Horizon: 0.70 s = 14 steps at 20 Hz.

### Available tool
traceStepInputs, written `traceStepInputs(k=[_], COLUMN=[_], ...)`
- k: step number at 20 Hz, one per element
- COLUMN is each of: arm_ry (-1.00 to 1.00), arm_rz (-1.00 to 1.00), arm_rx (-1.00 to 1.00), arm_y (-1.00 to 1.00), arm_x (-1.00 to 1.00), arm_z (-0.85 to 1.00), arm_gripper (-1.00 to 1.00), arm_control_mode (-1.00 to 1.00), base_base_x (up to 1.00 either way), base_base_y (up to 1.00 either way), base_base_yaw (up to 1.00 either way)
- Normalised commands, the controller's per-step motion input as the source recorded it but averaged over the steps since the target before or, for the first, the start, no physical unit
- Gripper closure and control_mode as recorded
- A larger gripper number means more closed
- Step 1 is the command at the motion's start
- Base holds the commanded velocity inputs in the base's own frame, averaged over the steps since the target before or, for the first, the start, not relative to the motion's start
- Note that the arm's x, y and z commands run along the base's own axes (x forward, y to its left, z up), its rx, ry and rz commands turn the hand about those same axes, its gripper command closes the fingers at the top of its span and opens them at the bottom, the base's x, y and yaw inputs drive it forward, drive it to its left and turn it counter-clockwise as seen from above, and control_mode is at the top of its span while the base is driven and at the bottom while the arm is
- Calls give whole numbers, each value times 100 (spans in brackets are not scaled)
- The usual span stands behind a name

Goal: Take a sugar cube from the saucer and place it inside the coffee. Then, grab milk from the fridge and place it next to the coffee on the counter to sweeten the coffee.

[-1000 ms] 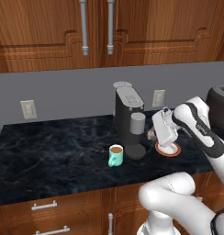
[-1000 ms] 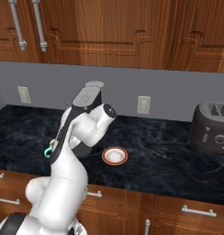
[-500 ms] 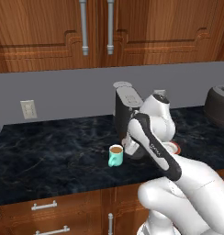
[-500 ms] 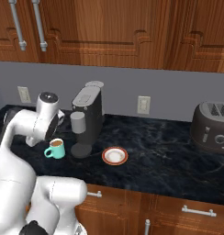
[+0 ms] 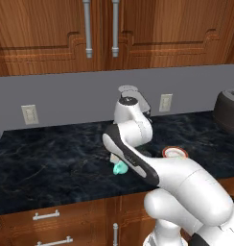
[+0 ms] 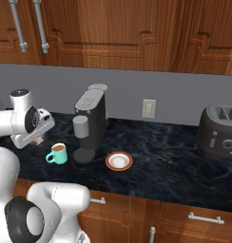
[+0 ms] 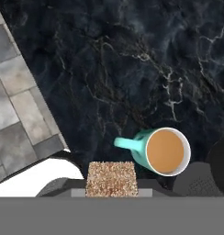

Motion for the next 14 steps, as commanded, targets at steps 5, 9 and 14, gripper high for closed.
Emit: traceStepInputs(k=[5,9,14], arm_ry=[5,2,0], arm_rz=[-22,-1,-2], arm_rx=[-13,0,0], arm_y=[-18,-19,-22], arm_x=[17,0,5], arm_z=[-11,-23,-33], arm_gripper=[100,100,100], arm_control_mode=[-100,-100,-100], base_base_x=[0,0,0], base_base_y=[0,0,0], base_base_yaw=[0,0,0])
